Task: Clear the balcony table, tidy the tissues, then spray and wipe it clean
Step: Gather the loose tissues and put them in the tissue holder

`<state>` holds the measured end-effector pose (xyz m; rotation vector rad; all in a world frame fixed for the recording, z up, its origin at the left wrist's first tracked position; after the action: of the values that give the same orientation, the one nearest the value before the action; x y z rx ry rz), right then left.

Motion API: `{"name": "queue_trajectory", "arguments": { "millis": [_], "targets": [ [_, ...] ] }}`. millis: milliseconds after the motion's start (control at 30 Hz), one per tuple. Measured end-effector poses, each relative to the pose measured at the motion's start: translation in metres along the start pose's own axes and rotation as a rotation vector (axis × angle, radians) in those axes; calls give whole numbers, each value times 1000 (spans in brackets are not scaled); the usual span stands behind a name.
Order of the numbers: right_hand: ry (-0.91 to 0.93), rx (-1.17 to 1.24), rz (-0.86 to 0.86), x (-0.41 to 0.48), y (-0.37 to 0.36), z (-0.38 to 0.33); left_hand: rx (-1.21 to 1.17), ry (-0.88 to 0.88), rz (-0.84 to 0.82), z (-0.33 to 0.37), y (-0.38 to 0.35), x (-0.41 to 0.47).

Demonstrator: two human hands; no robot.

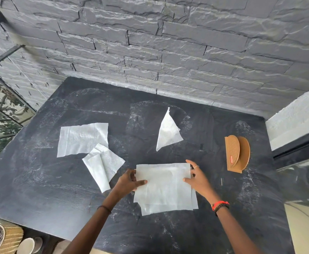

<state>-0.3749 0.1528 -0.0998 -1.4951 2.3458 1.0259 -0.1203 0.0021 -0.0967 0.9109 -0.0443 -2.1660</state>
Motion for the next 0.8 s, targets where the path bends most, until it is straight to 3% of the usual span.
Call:
{"name": "queue_trajectory", "arguments": {
  "millis": [100,233,333,433,600,800],
  "targets": [
    [50,-28,69,-2,4,4,46,3,-10,3,2,-6],
    [61,90,87,-1,15,1,-168,25,-67,13,9,-17],
    [51,27,46,1,22,-6,-199,10,-94,17,10,-25],
    [46,-93,12,-1,19,-3,-41,21,-38,6,4,-27],
    [77,-213,94,-9,9,6,316,-118,43,-5,-6,-34],
    [179,-275,183,-4,9,7,369,-120,163,1,-1,-31]
  ]
}}
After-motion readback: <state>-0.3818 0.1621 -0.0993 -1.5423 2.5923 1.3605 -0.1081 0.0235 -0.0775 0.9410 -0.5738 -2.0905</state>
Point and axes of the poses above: each hand's wrist, its own x-axis towards the middle knuckle, its own y-axis out of the back of the hand, z = x × y, the point moved 2 cm from there along x, towards the middle knuckle, and after that the axes turned 1 degree about -y, right-handed, at the moved point
